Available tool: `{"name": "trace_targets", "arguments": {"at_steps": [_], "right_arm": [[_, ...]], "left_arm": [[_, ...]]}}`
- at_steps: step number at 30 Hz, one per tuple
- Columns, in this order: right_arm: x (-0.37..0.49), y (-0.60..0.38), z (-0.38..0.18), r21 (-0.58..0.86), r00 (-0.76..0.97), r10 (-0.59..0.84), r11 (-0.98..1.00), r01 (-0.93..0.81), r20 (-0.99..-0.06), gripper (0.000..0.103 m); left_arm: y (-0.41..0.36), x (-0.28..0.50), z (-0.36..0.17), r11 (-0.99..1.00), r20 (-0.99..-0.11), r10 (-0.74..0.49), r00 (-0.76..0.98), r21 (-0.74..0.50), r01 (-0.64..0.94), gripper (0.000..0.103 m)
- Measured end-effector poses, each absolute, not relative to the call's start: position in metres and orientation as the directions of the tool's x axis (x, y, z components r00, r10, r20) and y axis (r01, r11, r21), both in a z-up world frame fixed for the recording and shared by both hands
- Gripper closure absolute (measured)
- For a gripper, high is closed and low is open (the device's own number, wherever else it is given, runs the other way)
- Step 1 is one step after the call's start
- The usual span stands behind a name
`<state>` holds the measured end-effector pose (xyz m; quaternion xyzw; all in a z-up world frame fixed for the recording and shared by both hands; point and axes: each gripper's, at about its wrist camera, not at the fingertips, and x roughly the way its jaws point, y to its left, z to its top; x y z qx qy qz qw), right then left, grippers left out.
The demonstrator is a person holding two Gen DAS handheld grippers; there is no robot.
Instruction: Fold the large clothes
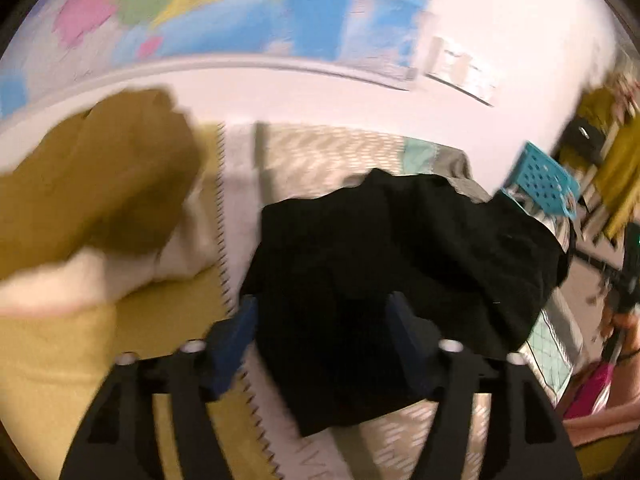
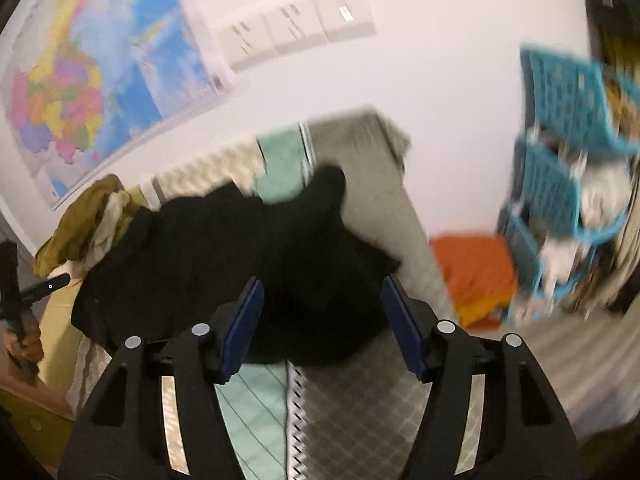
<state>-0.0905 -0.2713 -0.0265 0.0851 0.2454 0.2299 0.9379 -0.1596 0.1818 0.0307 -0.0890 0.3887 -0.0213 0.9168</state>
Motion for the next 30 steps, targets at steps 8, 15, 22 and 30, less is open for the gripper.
{"name": "trace_targets", "arguments": {"at_steps": [8,15,22,30], "right_arm": [[-0.076,-0.189,-0.023,0.127,0.683,0.565,0.805,-0.58,-0.463,0.034],[-0.032,-0.142,-0.049,0.093,0.585,0.543,0.775,-0.625,-0.602,0.098],[-0.024,-0.17,-0.04,0.155,0.63,0.526,0.823,-0.546,-0.572,0.094],[-0.037,-0.17,-0.023,0.156,0.645,0.545,0.815,-0.559,-0.537,0.042]], "left_arm": [[0.135,-0.097,-0.022,0.996,-0.826,-0.086,0.557,-0.081,0.034,0.03],[0.148,-0.096,-0.008,0.993,-0.797,-0.085,0.598,-0.116,-0.014,0.099],[0.184,-0.114,0.003,0.974,-0.78,-0.09,0.619,-0.198,-0.107,0.099],[0.179,-0.115,0.014,0.978,-0.75,-0.116,0.651,-0.201,-0.057,0.05]]}}
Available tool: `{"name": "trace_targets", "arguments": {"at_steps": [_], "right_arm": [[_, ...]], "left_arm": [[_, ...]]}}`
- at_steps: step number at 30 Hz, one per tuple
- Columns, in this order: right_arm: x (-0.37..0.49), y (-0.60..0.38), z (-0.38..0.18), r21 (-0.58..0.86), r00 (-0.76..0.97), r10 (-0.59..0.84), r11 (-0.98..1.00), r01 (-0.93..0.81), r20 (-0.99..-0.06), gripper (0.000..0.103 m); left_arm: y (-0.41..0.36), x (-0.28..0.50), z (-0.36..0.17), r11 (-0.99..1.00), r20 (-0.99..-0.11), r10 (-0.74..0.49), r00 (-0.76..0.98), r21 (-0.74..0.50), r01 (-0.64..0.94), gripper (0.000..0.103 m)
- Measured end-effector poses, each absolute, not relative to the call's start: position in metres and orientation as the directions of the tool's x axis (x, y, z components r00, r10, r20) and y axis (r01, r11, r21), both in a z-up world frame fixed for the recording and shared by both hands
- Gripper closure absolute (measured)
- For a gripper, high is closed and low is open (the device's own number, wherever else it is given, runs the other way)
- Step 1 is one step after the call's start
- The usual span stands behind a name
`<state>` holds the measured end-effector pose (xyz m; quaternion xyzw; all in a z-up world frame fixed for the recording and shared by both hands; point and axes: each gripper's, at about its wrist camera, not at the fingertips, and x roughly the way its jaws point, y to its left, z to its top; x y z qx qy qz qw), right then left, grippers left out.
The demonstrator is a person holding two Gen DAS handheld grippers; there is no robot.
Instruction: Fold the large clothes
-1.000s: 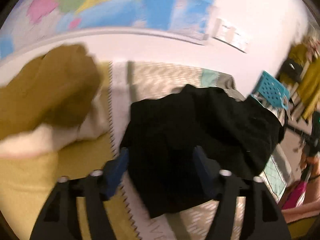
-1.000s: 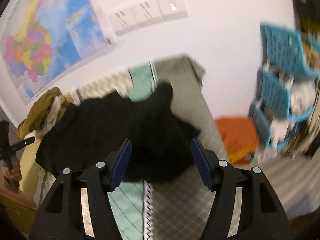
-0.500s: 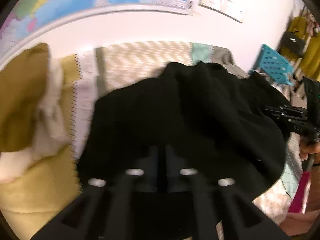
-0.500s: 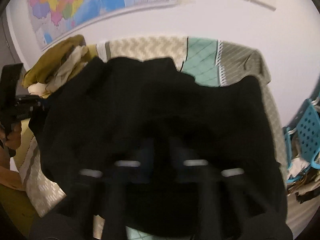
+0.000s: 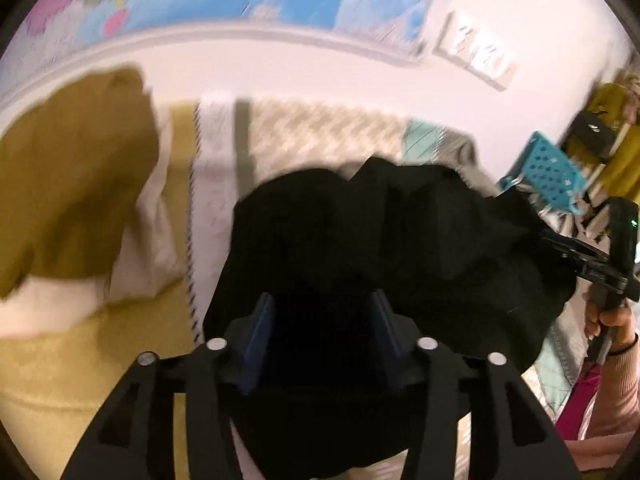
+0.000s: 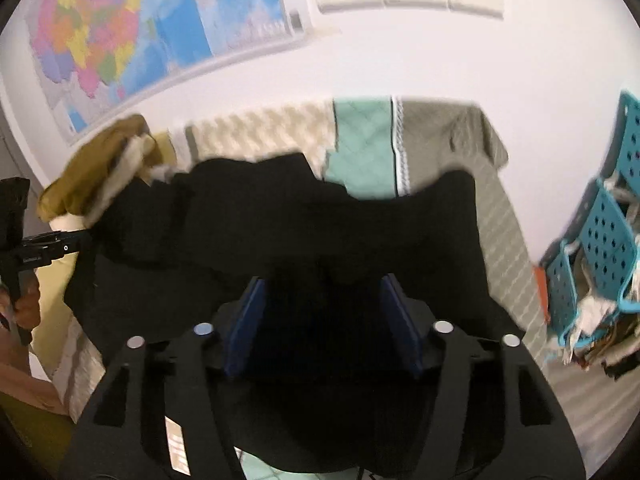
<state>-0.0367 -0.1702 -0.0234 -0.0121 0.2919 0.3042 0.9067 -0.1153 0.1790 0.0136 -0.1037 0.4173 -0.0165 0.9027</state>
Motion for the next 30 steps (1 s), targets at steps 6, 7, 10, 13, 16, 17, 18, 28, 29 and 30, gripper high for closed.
{"name": "trace_targets", "arguments": {"at_steps": [6,7,10,13,16,17,18,28,29,30], "right_arm": [[-0.013,-0.122,-0.025,0.088,0.599,0.528,0.79,-0.607,-0.601,0.042],[-0.005,-0.112,-0.031,0.078,0.584,0.514,0.788,-0.61,-0.628,0.046],[0.009,-0.102,-0.042,0.051,0.574,0.485,0.791,-0.61,-0.66,0.072],[0.009,-0.106,-0.035,0.061,0.586,0.507,0.786,-0.615,-0.633,0.09],[0.005,-0.122,-0.01,0.073,0.654,0.523,0.808,-0.585,-0.546,0.095],[0.006,-0.125,-0.005,0.08,0.673,0.521,0.818,-0.57,-0.525,0.095],[0.009,-0.128,-0.002,0.098,0.682,0.521,0.825,-0.557,-0.513,0.095],[0.03,-0.115,-0.032,0.165,0.61,0.518,0.826,-0.54,-0.599,0.073],[0.029,-0.117,-0.032,0.162,0.617,0.512,0.831,-0.533,-0.598,0.064],[0.028,-0.118,-0.031,0.16,0.62,0.51,0.832,-0.53,-0.596,0.062]], "left_arm": [[0.14,-0.088,0.012,0.994,-0.76,-0.111,0.64,-0.096,0.058,0.043],[0.135,-0.08,0.007,0.994,-0.774,-0.109,0.623,-0.088,0.066,0.043],[0.127,-0.057,-0.009,0.996,-0.805,-0.084,0.588,-0.056,0.066,0.048],[0.131,-0.04,-0.021,0.998,-0.822,-0.065,0.566,-0.052,0.04,0.086],[0.143,-0.03,-0.017,0.996,-0.818,-0.068,0.571,-0.09,-0.01,0.1],[0.146,-0.029,-0.012,0.995,-0.804,-0.069,0.59,-0.101,-0.02,0.1],[0.147,-0.029,-0.009,0.994,-0.797,-0.076,0.599,-0.112,-0.022,0.1],[0.105,-0.033,0.003,0.985,-0.781,-0.158,0.604,-0.085,0.147,0.037],[0.1,-0.028,0.0,0.987,-0.79,-0.138,0.597,-0.062,0.147,0.042],[0.098,-0.025,-0.003,0.989,-0.792,-0.12,0.599,-0.044,0.14,0.046]]}}
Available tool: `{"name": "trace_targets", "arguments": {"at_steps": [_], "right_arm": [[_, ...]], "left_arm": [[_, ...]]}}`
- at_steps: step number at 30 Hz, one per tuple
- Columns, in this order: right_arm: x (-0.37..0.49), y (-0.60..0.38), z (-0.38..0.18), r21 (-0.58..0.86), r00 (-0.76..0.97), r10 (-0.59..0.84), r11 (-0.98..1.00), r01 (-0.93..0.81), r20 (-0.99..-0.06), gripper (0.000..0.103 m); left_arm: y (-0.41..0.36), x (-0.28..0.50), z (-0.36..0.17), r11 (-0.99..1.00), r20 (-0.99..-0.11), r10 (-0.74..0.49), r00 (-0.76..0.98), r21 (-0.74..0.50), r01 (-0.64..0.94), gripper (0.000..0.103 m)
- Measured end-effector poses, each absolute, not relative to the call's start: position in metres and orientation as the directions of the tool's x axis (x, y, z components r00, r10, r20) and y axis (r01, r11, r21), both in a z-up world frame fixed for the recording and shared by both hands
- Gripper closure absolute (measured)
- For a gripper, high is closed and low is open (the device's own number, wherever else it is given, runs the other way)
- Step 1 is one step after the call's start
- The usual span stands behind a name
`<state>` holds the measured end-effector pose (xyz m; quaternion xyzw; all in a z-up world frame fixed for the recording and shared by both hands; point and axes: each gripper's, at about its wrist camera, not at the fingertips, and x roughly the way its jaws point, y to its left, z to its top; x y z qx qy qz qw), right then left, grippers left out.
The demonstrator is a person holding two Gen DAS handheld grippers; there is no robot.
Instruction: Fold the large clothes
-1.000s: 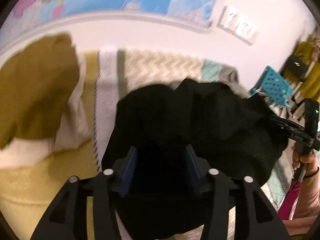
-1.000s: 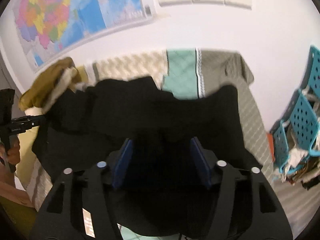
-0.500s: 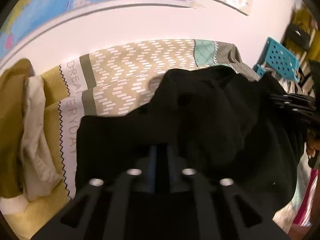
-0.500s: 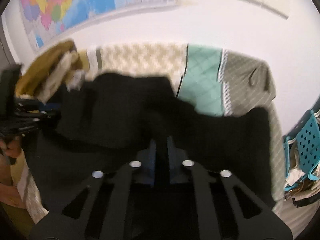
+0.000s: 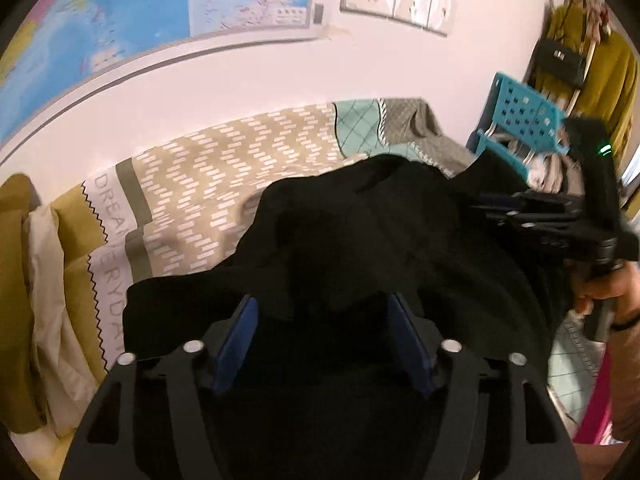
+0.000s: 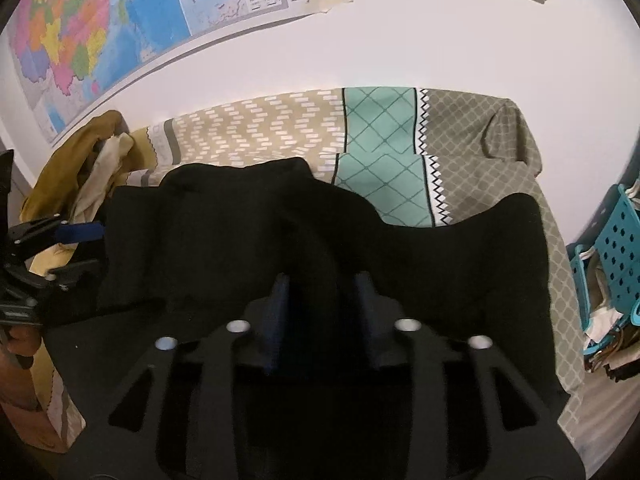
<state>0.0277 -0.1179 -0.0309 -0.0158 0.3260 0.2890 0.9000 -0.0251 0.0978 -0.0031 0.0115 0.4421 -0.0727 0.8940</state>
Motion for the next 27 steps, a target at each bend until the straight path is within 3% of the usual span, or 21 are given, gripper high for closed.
{"name": "trace_targets", "arguments": {"at_steps": [2,3,8,10,12,15,16,17,19,23,25,27], "right_arm": [[0.025,-0.122,-0.03,0.178,0.618,0.518,0.831,-0.527,-0.592,0.042],[0.022,-0.124,-0.029,0.186,0.619,0.524,0.829,-0.527,-0.585,0.041],[0.005,-0.125,-0.025,0.164,0.61,0.552,0.803,-0.573,-0.569,0.042],[0.006,-0.12,-0.027,0.146,0.601,0.542,0.801,-0.581,-0.588,0.032],[0.013,-0.114,-0.032,0.142,0.597,0.53,0.807,-0.573,-0.603,0.031],[0.019,-0.107,-0.034,0.144,0.593,0.53,0.806,-0.574,-0.606,0.051],[0.02,-0.104,-0.034,0.135,0.589,0.532,0.801,-0.583,-0.608,0.069],[0.021,-0.101,-0.031,0.124,0.589,0.532,0.797,-0.592,-0.608,0.077],[0.023,-0.096,-0.025,0.109,0.604,0.53,0.798,-0.593,-0.596,0.084],[0.032,-0.085,-0.028,0.086,0.61,0.502,0.81,-0.581,-0.613,0.083],[0.038,-0.085,-0.036,0.092,0.592,0.486,0.816,-0.57,-0.643,0.068],[0.036,-0.093,-0.036,0.129,0.585,0.505,0.816,-0.564,-0.635,0.063]], "left_arm": [[0.097,-0.019,-0.009,0.992,-0.801,-0.096,0.592,-0.029,0.122,0.074],[0.098,-0.017,-0.01,0.993,-0.804,-0.083,0.589,-0.021,0.112,0.084],[0.097,-0.014,-0.012,0.994,-0.8,-0.05,0.599,0.015,0.104,0.088],[0.097,-0.011,-0.014,0.995,-0.803,-0.041,0.595,0.022,0.098,0.09],[0.097,-0.008,-0.015,0.996,-0.806,-0.037,0.591,0.021,0.092,0.093],[0.098,-0.004,-0.017,0.996,-0.81,-0.026,0.586,0.027,0.082,0.094],[0.099,-0.003,-0.016,0.997,-0.81,-0.024,0.586,0.027,0.079,0.094],[0.101,0.0,-0.014,0.997,-0.807,-0.015,0.59,0.031,0.069,0.094],[0.106,0.005,-0.011,0.998,-0.802,0.012,0.597,0.044,0.039,0.094],[0.113,0.013,-0.014,0.999,-0.818,0.005,0.575,0.028,0.03,0.086],[0.117,0.011,-0.015,0.999,-0.815,0.037,0.578,0.043,-0.002,0.076],[0.125,0.004,-0.011,1.0,-0.807,0.026,0.59,0.017,-0.02,0.071]]}}
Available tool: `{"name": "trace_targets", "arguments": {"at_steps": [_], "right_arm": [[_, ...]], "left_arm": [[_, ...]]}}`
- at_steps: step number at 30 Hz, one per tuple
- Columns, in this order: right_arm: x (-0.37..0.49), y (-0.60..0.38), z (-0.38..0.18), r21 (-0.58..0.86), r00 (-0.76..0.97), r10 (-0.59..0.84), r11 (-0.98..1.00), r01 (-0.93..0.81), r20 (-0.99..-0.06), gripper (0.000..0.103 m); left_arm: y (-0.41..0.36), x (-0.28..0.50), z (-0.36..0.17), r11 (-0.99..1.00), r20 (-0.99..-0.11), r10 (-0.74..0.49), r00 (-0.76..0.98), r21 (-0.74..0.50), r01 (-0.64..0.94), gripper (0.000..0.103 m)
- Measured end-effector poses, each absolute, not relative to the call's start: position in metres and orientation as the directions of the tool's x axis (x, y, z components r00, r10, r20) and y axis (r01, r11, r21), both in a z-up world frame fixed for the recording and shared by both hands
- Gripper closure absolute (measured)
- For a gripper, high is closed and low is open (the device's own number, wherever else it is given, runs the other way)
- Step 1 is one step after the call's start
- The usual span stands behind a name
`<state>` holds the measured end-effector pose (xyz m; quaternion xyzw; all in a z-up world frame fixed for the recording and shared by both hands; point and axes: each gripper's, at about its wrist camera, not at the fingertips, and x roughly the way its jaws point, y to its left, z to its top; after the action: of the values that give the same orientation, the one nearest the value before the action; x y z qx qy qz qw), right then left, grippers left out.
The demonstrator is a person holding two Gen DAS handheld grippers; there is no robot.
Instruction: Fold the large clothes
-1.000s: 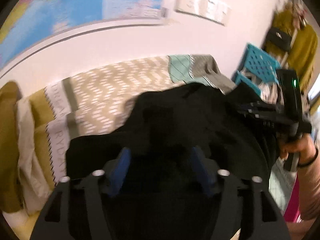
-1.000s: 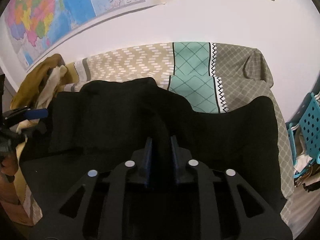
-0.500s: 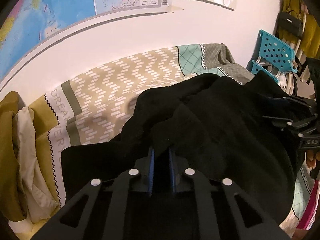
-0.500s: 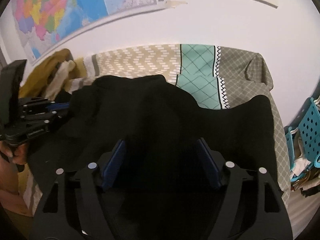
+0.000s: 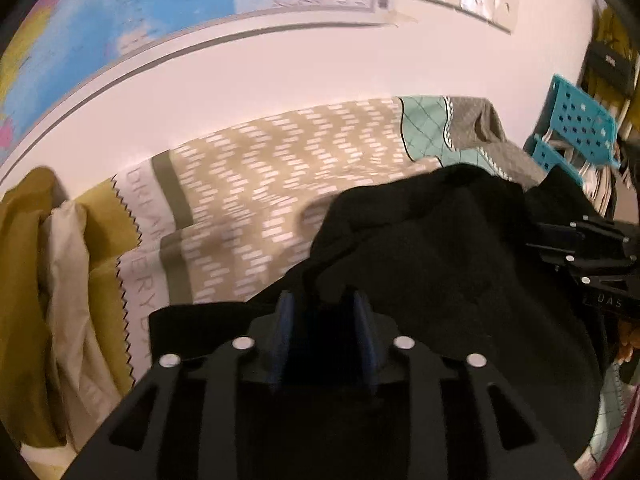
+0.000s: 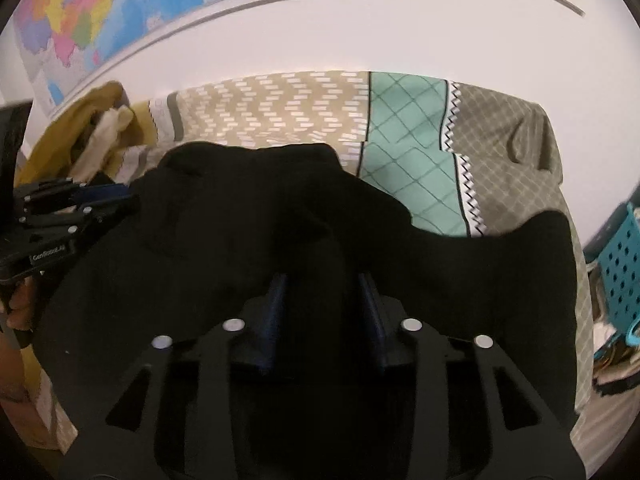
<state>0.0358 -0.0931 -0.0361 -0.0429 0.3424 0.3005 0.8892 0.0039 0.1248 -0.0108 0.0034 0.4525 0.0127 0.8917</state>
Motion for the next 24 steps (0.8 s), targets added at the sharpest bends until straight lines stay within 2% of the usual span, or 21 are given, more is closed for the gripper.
{"name": "trace_targets", "arguments": {"at_steps": [1,3,4,6,7,11,14,15,16,18,19,20,22,24], "right_arm": [[0.032,-0.1,-0.033,0.152,0.581,0.528,0.807,-0.571,-0.619,0.061],[0.022,-0.114,-0.027,0.171,0.592,0.551,0.8,-0.575,-0.588,0.054],[0.016,-0.123,-0.023,0.175,0.604,0.559,0.799,-0.575,-0.567,0.048],[0.006,-0.141,-0.018,0.183,0.623,0.569,0.799,-0.573,-0.536,0.046],[0.002,-0.152,-0.016,0.181,0.642,0.56,0.809,-0.559,-0.524,0.043],[0.002,-0.193,-0.019,0.157,0.715,0.458,0.88,-0.447,-0.529,0.042],[0.025,-0.204,-0.039,0.151,0.693,0.392,0.911,-0.384,-0.605,0.041],[0.032,-0.202,-0.046,0.137,0.686,0.369,0.919,-0.37,-0.627,0.045],[0.038,-0.199,-0.054,0.122,0.669,0.36,0.919,-0.375,-0.651,0.064],[0.041,-0.194,-0.056,0.09,0.683,0.342,0.922,-0.377,-0.645,0.079],[0.04,-0.196,-0.052,0.075,0.699,0.333,0.925,-0.373,-0.633,0.093],[0.039,-0.202,-0.046,0.093,0.711,0.347,0.924,-0.371,-0.612,0.098],[0.047,-0.229,-0.033,0.216,0.726,0.407,0.913,-0.347,-0.555,0.098],[0.056,-0.233,-0.032,0.257,0.713,0.429,0.903,-0.344,-0.554,0.098]], "left_arm": [[0.128,-0.002,-0.007,1.0,-0.797,0.023,0.604,0.008,-0.028,0.071],[0.135,-0.016,0.003,0.999,-0.77,0.023,0.637,0.001,-0.034,0.055],[0.139,-0.024,0.008,0.999,-0.761,0.023,0.649,-0.004,-0.04,0.054],[0.142,-0.037,0.015,1.0,-0.746,0.002,0.666,-0.018,-0.024,0.05],[0.144,-0.044,0.016,1.0,-0.743,-0.002,0.669,-0.021,-0.02,0.045],[0.143,-0.058,0.006,1.0,-0.754,-0.017,0.657,-0.024,-0.003,0.043],[0.145,-0.058,-0.009,0.999,-0.778,-0.016,0.628,-0.031,-0.014,0.042],[0.146,-0.056,-0.014,0.999,-0.788,-0.015,0.616,-0.039,-0.025,0.042],[0.148,-0.055,-0.018,0.999,-0.794,-0.019,0.608,-0.045,-0.027,0.042],[0.15,-0.053,-0.022,0.998,-0.799,-0.016,0.601,-0.048,-0.037,0.042],[0.151,-0.052,-0.023,0.998,-0.8,-0.019,0.6,-0.052,-0.038,0.042],[0.152,-0.052,-0.024,0.998,-0.8,-0.023,0.599,-0.056,-0.037,0.042],[0.155,-0.052,-0.025,0.997,-0.798,-0.022,0.603,-0.058,-0.041,0.042],[0.157,-0.051,-0.026,0.997,-0.795,0.003,0.606,-0.041,-0.058,0.042]]}}
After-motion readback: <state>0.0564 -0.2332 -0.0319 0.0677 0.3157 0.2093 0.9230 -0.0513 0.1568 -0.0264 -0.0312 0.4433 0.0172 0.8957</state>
